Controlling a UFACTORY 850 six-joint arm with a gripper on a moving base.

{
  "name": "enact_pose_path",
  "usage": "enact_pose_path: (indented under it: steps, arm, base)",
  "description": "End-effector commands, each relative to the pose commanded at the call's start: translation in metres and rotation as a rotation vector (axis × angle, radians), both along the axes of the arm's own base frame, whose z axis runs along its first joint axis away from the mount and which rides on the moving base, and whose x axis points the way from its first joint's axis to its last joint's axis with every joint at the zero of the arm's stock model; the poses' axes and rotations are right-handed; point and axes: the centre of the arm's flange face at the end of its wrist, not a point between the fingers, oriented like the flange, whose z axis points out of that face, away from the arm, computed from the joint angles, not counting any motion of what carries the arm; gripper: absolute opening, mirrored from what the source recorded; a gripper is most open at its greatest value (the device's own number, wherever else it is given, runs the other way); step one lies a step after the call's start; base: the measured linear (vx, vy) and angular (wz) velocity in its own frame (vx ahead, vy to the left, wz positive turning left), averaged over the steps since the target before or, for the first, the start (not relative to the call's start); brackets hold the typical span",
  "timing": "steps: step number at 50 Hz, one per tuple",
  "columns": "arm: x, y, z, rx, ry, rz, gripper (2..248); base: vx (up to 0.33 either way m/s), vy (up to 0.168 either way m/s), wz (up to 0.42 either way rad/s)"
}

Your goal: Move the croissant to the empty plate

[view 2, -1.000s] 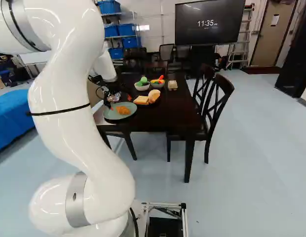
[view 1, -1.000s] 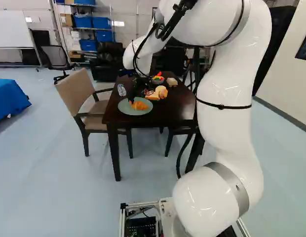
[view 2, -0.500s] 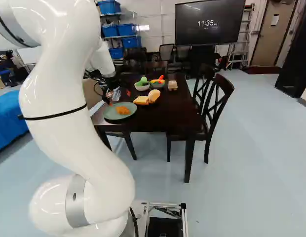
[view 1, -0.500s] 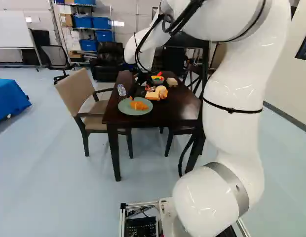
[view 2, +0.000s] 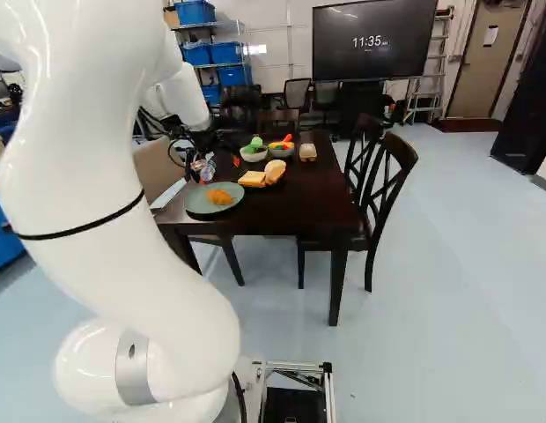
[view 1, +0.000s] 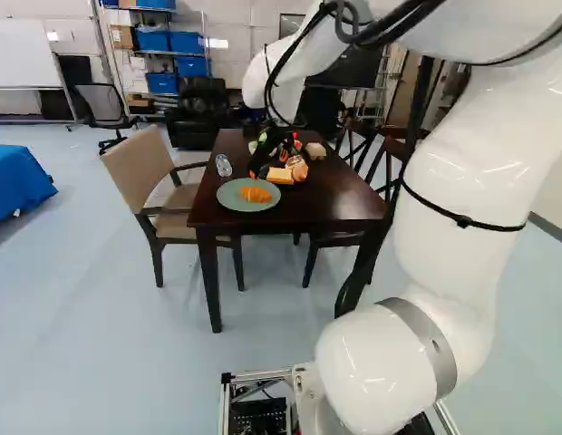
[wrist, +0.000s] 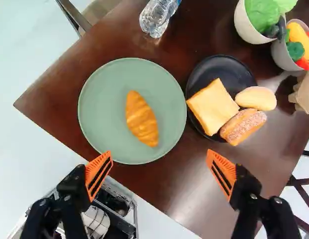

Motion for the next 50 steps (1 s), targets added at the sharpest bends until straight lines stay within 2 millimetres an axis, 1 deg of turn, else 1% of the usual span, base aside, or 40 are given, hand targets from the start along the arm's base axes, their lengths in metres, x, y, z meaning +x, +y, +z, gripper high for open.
enact_pose_path:
  steps: [9,50]
  arm:
    - [-0.017,-0.016,0.012,0.004,-0.02,-0.024,247]
    - [-0.078,-0.083,0.01,0.003,-0.021,-0.151,247]
  base:
    - [0.0,0.0,0.0]
    - [0.0,0.0,0.0]
